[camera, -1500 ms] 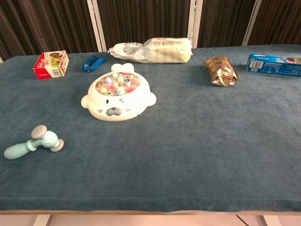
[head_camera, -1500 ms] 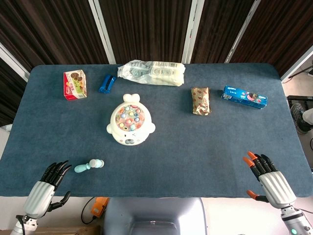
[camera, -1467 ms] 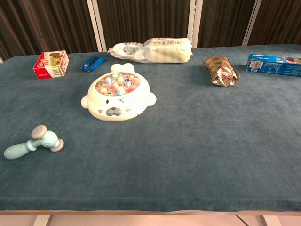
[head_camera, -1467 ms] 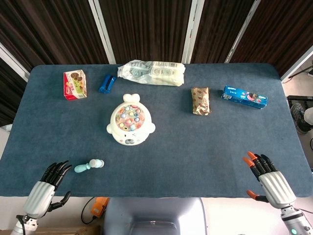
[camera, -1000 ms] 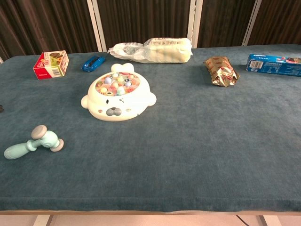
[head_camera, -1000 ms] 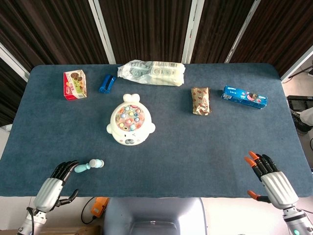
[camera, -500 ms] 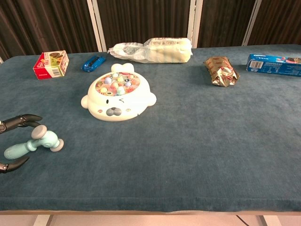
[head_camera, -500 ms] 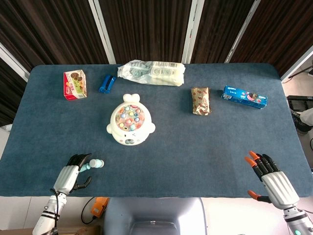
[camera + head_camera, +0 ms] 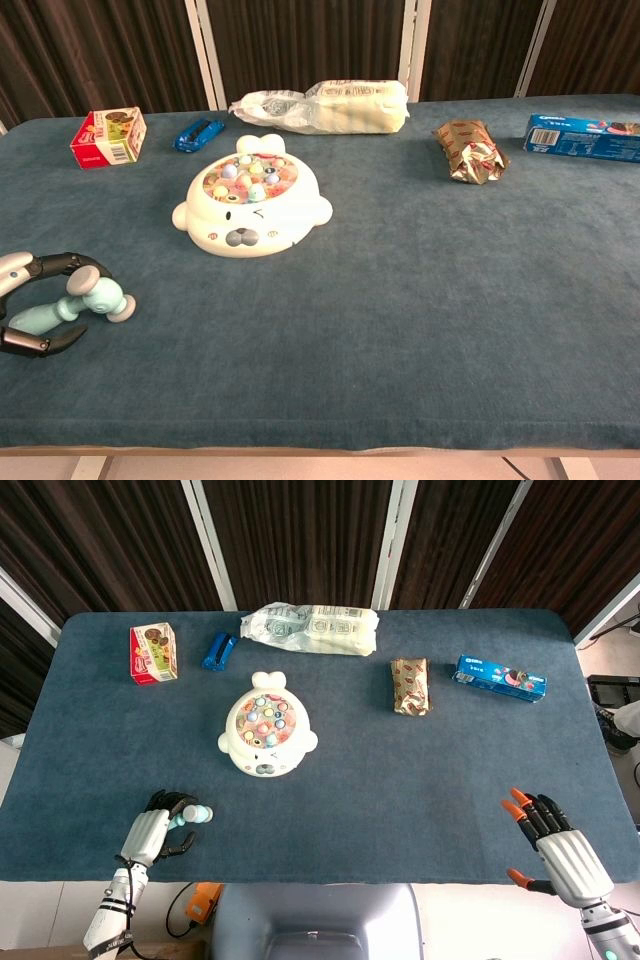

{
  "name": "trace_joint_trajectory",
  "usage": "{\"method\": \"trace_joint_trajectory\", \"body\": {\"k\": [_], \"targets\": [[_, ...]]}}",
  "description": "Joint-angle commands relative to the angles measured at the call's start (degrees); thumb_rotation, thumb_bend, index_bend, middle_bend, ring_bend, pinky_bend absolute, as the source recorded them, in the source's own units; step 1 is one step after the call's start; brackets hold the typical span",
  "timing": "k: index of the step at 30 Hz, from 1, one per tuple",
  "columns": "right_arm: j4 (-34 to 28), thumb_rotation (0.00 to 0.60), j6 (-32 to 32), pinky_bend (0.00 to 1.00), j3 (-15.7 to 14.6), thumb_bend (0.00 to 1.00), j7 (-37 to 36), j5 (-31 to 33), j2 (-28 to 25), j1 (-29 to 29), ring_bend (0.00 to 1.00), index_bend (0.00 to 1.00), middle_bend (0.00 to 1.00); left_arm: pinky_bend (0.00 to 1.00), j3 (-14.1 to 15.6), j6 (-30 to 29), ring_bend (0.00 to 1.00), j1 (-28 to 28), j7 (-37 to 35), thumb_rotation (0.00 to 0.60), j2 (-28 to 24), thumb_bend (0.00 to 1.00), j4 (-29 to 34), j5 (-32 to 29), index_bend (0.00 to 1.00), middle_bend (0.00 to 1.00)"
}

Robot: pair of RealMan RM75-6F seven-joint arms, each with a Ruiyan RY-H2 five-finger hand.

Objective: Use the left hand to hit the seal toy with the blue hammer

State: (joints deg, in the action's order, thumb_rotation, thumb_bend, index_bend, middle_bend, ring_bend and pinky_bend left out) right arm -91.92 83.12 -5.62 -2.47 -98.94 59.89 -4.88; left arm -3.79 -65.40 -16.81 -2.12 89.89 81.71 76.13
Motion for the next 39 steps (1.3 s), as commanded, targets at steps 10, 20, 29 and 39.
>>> {"method": "trace_joint_trajectory", "body": {"k": [10, 20, 29, 39], "targets": [[0.0, 0.6, -0.2, 0.0, 0.1, 0.2, 0.0, 0.1, 0.0, -0.1, 0.0, 0.0, 0.0, 0.03, -1.6, 1.0, 0.18, -1.2, 3.1, 0.6, 1.7, 0.39, -0.4, -3.2, 0.34, 0.27], [0.0, 0.6, -0.3, 0.0, 0.1, 0.2, -0.1, 0.3, -0.1, -0.1, 0.0, 0.0, 0.0, 0.03, -2.0, 0.8, 0.23, -1.5, 4.1, 0.6, 2.4, 0.4, -1.4, -4.5, 0.4, 0.32], [-0.1, 0.6, -0.6, 0.0, 0.1, 0.2, 0.2, 0.3, 0.0, -0.2, 0.0, 0.0, 0.0, 0.03, -2.0, 0.4, 0.24, -1.4, 4.0, 0.6, 2.5, 0.41, -1.8, -4.5, 0.41, 0.34], [-0.3, 0.6, -0.9, 0.0, 0.1, 0.2, 0.4, 0.4, 0.0, -0.3, 0.0, 0.0, 0.0, 0.03, -1.9, -0.7, 0.25, -1.1, 4.6, 0.6, 2.1, 0.42, -1.6, -4.3, 0.43, 0.36]]}}
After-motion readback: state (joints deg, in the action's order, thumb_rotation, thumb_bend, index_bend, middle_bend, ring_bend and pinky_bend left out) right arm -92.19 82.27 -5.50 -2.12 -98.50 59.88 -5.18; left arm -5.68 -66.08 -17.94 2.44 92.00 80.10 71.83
